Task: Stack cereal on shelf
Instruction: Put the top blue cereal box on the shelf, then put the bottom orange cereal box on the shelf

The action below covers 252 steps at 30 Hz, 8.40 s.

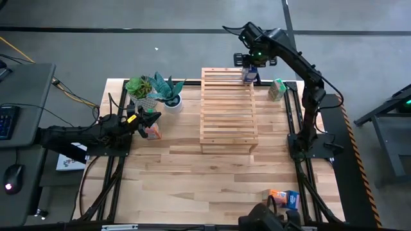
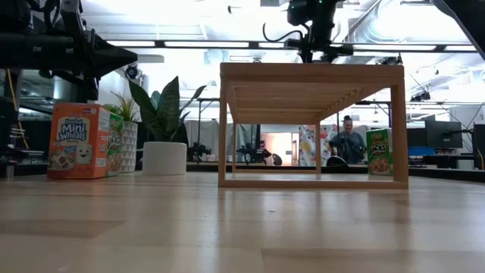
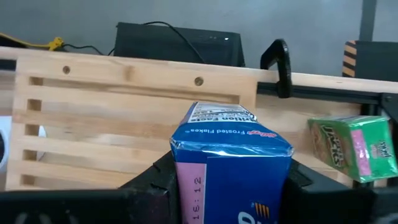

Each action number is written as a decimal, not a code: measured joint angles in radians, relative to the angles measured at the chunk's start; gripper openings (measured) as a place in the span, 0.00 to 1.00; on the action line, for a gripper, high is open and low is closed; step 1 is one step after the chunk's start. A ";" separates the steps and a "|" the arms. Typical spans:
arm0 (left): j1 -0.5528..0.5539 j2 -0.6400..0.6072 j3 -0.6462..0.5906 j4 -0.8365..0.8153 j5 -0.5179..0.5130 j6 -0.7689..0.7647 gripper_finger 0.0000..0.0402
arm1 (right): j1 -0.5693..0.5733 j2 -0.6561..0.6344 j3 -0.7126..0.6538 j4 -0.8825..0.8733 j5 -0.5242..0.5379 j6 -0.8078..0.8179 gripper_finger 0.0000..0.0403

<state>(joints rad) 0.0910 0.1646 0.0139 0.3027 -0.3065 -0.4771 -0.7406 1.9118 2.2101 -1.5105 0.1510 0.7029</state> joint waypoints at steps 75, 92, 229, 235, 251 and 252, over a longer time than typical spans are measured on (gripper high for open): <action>0.000 0.000 0.000 0.000 0.000 0.000 0.00 | 1.297 -0.930 -0.747 0.130 -0.541 0.417 0.60; 0.000 0.000 0.000 0.000 0.000 -0.001 0.00 | 1.714 -0.444 -0.747 0.175 -0.136 0.602 0.60; 0.000 0.000 0.000 0.000 0.008 -0.001 0.00 | 0.307 -0.353 -0.410 0.041 0.085 0.232 0.31; 0.000 0.000 0.000 0.000 0.008 0.000 0.00 | 0.286 -0.353 -0.412 0.067 0.072 0.358 0.31; 0.000 0.000 0.000 0.000 0.008 -0.001 0.00 | 0.269 -0.300 -0.413 0.102 0.053 0.530 0.31; 0.000 0.000 0.000 0.000 0.008 -0.001 0.00 | 0.265 -0.294 -0.411 0.106 0.045 0.516 0.31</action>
<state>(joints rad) 0.0910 0.1650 0.0139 0.3027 -0.2985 -0.4778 -0.4759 1.6174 1.7987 -1.4043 0.1959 1.2188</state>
